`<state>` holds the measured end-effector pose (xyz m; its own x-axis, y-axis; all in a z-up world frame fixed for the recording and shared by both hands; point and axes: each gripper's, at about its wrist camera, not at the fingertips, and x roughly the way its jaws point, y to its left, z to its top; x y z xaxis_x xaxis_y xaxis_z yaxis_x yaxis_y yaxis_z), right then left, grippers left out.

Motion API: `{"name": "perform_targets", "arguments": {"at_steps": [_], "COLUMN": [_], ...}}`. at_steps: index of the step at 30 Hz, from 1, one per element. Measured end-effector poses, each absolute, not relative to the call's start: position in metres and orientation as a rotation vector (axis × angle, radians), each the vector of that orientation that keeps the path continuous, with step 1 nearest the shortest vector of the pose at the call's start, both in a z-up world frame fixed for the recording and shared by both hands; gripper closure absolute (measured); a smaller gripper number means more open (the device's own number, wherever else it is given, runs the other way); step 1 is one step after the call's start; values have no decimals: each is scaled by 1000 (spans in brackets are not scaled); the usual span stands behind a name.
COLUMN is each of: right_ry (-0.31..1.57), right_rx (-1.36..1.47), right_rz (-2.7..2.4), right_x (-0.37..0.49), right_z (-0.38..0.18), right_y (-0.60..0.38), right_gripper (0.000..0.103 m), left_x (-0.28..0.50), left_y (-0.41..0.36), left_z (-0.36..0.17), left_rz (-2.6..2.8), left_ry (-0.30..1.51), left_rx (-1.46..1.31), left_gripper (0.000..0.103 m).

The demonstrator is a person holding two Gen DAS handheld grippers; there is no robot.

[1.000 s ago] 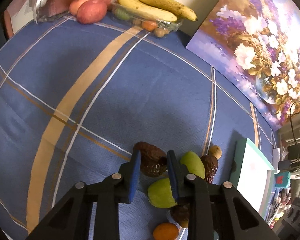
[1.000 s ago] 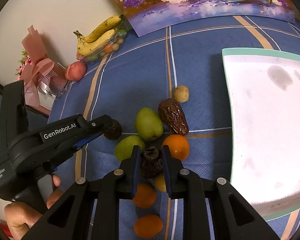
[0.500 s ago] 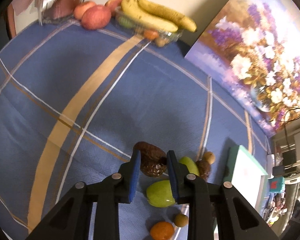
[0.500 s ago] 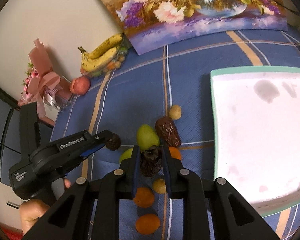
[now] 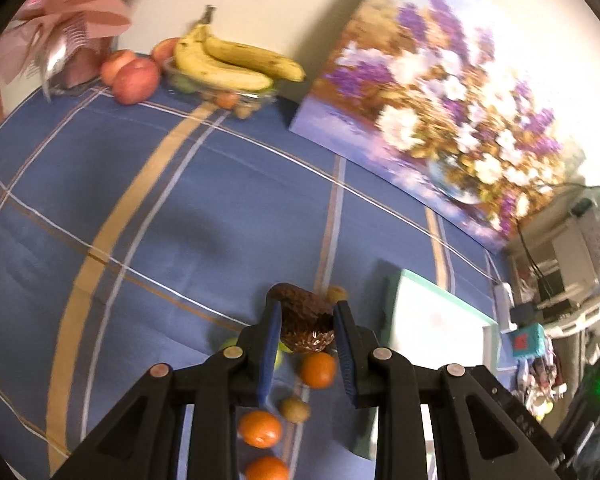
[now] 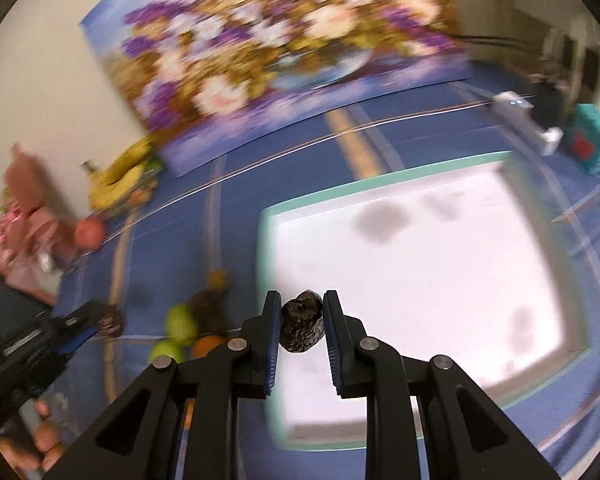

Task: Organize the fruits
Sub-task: 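Carry the avocado into the white tray and open the left tool while the right tool releases the date there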

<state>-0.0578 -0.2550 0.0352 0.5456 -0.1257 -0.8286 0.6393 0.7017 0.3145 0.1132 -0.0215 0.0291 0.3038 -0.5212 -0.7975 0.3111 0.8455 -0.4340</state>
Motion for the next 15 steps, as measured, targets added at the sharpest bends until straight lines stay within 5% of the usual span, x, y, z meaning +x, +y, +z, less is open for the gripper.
{"name": "perform_targets", "arguments": {"at_steps": [15], "right_ry": [881], "right_rx": [628], "right_rz": [-827], "right_x": [-129], "right_z": [42], "right_y": [-323], "right_gripper": [81], "left_x": [43], "left_y": [-104], "left_z": [29], "left_rz": [-716], "left_ry": [1160], "left_rx": [-13], "left_gripper": [74]}}
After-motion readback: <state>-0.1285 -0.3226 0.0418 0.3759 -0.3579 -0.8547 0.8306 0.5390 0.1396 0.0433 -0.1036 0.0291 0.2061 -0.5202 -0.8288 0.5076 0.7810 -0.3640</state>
